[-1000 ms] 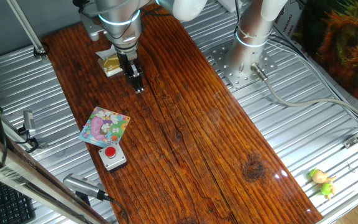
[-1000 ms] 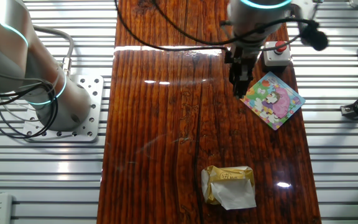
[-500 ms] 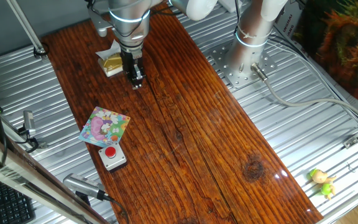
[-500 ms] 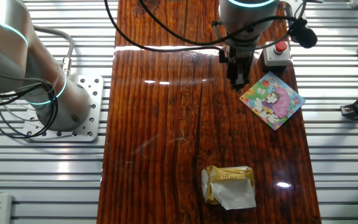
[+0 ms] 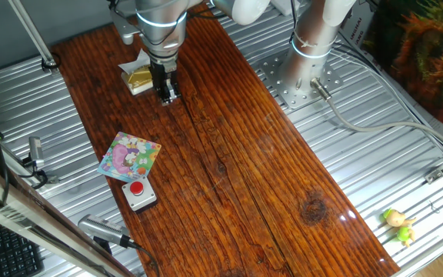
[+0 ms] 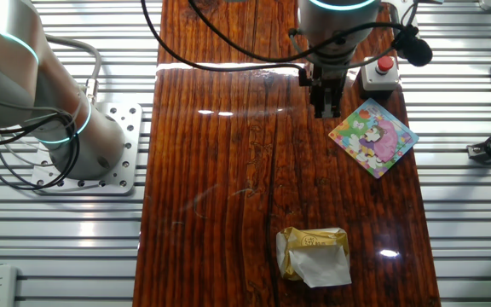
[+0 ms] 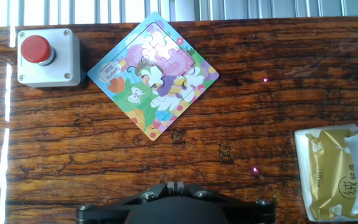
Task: Assemble one piece of a puzzle
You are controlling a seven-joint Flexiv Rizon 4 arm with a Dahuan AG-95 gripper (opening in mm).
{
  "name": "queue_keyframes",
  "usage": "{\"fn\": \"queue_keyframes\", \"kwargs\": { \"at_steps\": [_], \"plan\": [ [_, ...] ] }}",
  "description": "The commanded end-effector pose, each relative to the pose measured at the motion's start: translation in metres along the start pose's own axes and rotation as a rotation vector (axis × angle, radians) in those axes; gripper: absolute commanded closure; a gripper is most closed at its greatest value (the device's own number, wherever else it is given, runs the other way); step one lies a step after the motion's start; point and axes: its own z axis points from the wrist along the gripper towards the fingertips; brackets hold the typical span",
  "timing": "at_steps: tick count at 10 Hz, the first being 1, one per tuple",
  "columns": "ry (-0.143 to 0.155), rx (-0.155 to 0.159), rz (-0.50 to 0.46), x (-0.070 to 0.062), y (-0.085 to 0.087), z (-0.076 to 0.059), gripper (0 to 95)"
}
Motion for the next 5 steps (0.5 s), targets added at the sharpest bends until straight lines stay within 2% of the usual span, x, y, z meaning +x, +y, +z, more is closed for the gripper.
{"fn": "queue_keyframes", "kwargs": {
  "at_steps": [1, 5],
  "plan": [
    [-0.004, 0.002, -0.001, -0.0003, 0.0002, -0.0005, 95.0],
    [0.005, 0.006, 0.004, 0.0, 0.0007, -0.0019, 95.0]
  ]
}}
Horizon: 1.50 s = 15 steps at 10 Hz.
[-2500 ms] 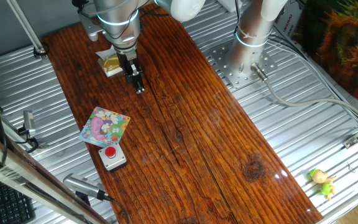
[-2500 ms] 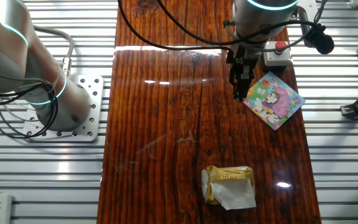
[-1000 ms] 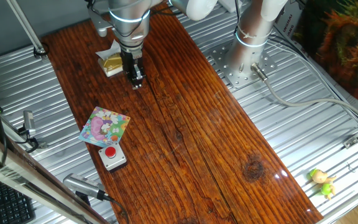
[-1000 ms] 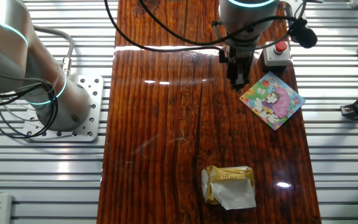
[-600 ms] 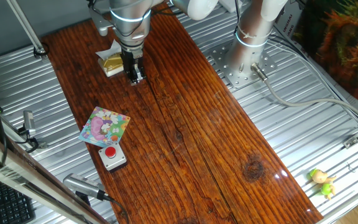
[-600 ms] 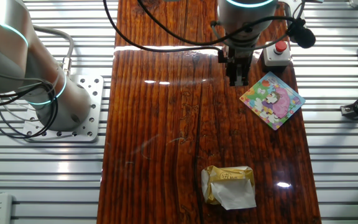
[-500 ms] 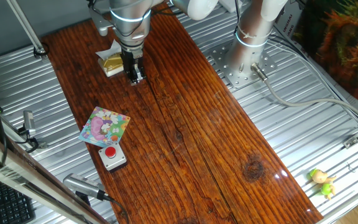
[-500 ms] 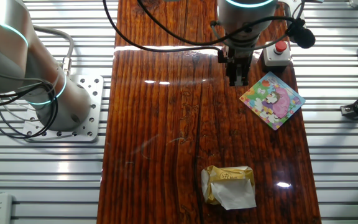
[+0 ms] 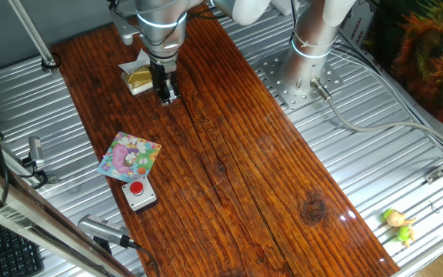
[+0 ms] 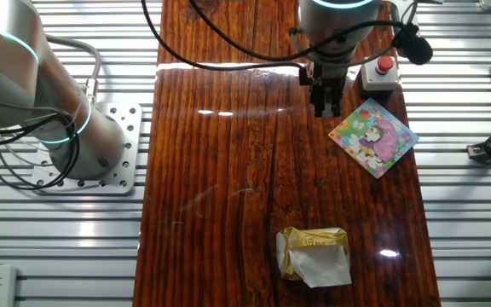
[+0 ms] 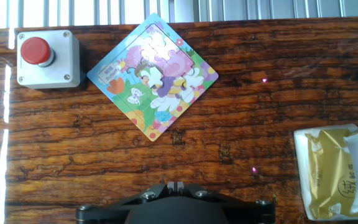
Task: Assemble one piece of a puzzle
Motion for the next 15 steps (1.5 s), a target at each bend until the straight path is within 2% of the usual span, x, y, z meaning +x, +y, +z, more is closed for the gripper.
{"fn": "queue_keyframes", "kwargs": {
  "at_steps": [1, 9, 10, 12, 13, 14, 15],
  "plan": [
    [-0.003, -0.002, 0.0, -0.001, 0.0, 0.001, 95.0],
    [-0.001, -0.002, -0.002, -0.002, 0.0, 0.001, 95.0],
    [-0.006, -0.002, -0.01, -0.011, -0.001, 0.006, 95.0],
    [0.004, -0.007, -0.01, -0.062, 0.003, 0.023, 95.0],
    [0.006, -0.007, -0.009, -0.081, 0.005, 0.032, 95.0],
    [0.006, -0.007, -0.01, -0.086, 0.006, 0.035, 95.0],
    [-0.002, -0.011, -0.014, -0.102, 0.006, 0.054, 95.0]
  ]
}}
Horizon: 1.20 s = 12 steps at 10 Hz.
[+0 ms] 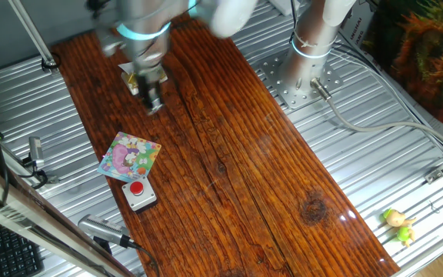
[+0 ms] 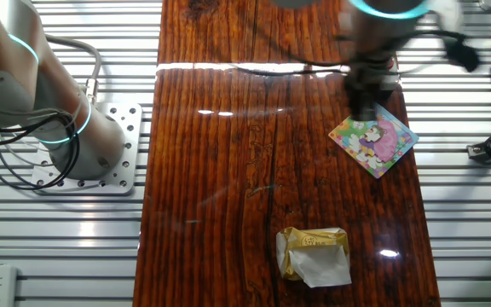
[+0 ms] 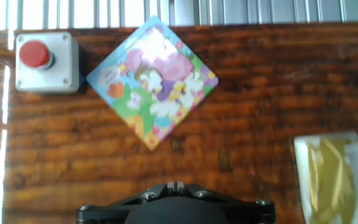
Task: Assemble one piece of a puzzle
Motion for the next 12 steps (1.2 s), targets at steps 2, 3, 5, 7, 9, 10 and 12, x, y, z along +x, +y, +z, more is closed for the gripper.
{"fn": "queue_keyframes", "kwargs": {
  "at_steps": [2, 3, 5, 7, 9, 10, 12],
  "plan": [
    [-0.03, -0.002, -0.003, -0.026, 0.0, 0.036, 95.0],
    [-0.032, -0.003, 0.001, -0.031, 0.003, 0.045, 95.0],
    [-0.035, 0.002, 0.008, -0.039, 0.016, 0.063, 95.0],
    [-0.038, 0.001, 0.007, -0.046, 0.021, 0.075, 95.0],
    [-0.041, -0.001, 0.009, -0.054, 0.024, 0.079, 95.0],
    [-0.04, -0.001, 0.002, -0.059, 0.026, 0.083, 95.0],
    [-0.041, -0.003, -0.002, -0.062, 0.027, 0.089, 95.0]
  ]
}}
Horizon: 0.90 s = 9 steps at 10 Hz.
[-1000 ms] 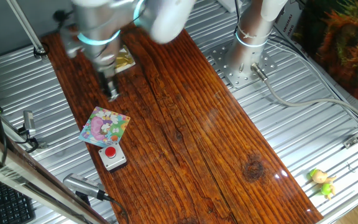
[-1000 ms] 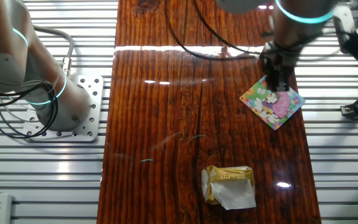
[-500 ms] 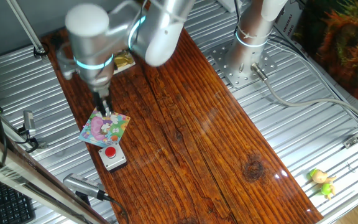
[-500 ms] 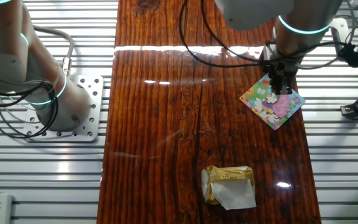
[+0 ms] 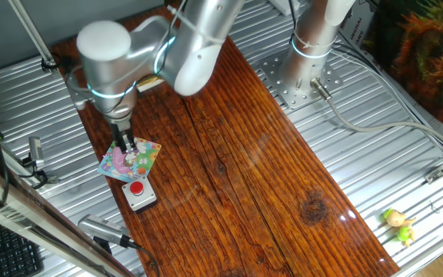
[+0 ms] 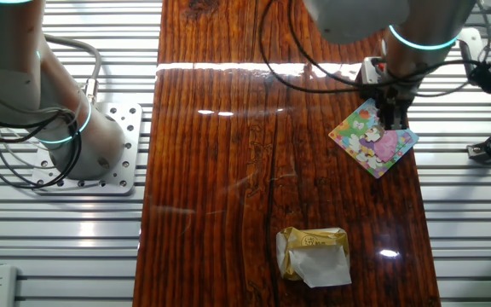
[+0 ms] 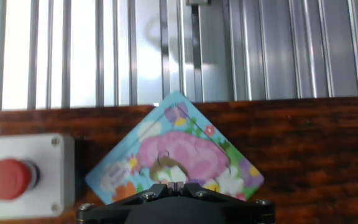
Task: Assemble one piece of a puzzle
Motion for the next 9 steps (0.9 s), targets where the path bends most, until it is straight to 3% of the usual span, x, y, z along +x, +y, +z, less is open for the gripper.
{"fn": "queue_keyframes", "kwargs": {
  "at_steps": [1, 5, 9],
  "plan": [
    [-0.004, -0.004, -0.021, 0.001, 0.0, 0.0, 95.0],
    [0.005, -0.017, -0.107, -0.007, 0.007, 0.002, 95.0],
    [0.003, -0.017, -0.257, -0.005, 0.007, 0.018, 95.0]
  ]
}}
